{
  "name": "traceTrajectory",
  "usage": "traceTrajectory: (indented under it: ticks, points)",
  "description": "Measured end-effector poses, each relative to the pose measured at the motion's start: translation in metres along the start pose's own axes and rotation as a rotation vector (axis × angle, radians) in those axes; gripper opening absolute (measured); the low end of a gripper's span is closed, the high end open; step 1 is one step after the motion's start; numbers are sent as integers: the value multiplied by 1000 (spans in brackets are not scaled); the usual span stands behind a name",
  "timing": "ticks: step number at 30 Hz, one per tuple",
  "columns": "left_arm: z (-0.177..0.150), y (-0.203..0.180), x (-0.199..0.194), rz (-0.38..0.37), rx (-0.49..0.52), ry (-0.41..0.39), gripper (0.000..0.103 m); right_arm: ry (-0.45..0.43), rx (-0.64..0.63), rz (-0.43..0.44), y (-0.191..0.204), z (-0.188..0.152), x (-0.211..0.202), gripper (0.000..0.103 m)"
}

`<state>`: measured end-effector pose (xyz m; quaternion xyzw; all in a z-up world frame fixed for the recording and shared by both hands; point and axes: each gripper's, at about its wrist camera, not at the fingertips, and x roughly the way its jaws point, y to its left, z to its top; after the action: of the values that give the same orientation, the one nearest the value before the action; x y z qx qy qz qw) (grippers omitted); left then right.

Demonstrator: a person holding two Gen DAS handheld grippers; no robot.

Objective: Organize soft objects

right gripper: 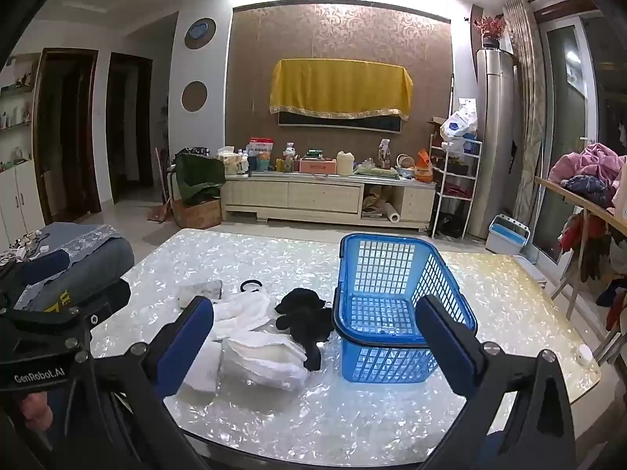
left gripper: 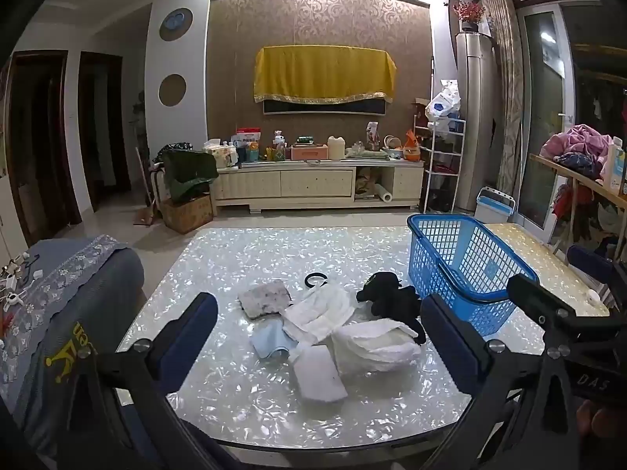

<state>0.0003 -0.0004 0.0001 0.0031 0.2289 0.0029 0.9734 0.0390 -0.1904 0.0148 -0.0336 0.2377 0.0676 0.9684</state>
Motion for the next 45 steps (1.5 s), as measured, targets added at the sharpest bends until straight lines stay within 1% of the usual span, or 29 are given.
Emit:
traceTrajectory:
  ticks: [2,4,8,13,19,28,35,45]
  points:
    - [0,0,0,-4,-6,-17,103,11,3,1,0,1,0,103]
    - [0,0,0,1,-2,-13,103,4,1,-2,-1,1,-1,103]
    - [-1,-2,2,-2,-3,-6,103,22,6,3,-2,3,-1,103]
    - [-2,-1,0,0,-2,1,103,28,15,11,0,-8,7,103]
    - [-1,-1,5,2,-5,19,103,40,21,21,-3,-5,3,103]
    - [-1,-3,5,9,0,27,103,52,29,25,-5,-6,5,103]
    - [-2,0,5,-6,-12,29,103,64,25,25,-3,-7,6,103]
    - [-3,-2,5,-6,-9,31,103,72,23,19,-3,-8,3,103]
